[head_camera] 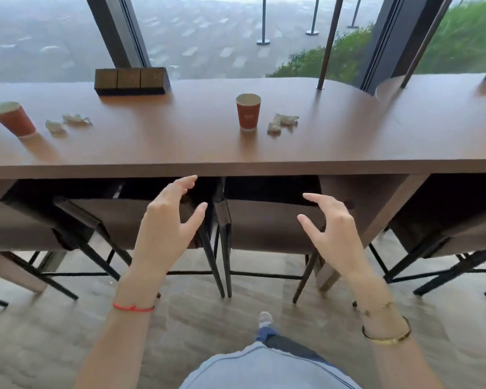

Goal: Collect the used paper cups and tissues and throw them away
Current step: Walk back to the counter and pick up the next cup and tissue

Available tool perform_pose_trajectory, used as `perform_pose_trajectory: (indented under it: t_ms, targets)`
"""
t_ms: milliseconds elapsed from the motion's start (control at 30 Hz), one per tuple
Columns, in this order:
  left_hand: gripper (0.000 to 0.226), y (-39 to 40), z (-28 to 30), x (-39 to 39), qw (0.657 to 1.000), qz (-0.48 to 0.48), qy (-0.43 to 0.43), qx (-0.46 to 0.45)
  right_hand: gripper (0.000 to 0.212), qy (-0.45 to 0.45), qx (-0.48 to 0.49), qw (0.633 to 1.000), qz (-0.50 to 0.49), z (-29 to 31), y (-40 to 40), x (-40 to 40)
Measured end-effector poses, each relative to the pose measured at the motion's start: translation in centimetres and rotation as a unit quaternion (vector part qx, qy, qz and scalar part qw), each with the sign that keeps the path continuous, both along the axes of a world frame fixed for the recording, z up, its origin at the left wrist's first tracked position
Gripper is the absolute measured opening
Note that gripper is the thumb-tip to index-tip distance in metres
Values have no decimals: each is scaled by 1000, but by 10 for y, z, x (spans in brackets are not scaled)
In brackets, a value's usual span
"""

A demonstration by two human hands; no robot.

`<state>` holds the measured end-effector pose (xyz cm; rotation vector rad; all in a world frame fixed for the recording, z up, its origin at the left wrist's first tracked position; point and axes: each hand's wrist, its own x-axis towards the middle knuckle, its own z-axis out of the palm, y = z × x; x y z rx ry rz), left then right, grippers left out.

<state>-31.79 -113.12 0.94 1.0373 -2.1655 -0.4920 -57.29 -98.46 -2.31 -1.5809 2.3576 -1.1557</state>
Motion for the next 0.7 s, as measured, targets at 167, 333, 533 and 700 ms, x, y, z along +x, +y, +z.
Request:
perform_pose_trajectory:
  t_ms: [167, 333, 533, 700]
  targets:
    - [61, -80, 15, -82, 1000, 20, 6, -13, 43, 20, -10, 1000, 15, 24, -90, -83]
    - [72, -147, 13, -144, 999, 30, 22, 6, 47, 40, -6, 999, 23, 38, -172, -140]
    - [89, -209, 2, -202, 999, 32, -3, 32, 57, 37, 48, 998, 28, 30, -252, -172]
    - [105, -240, -7, -234, 995, 37, 15, 92, 60, 37, 99, 994, 23, 12, -297, -177]
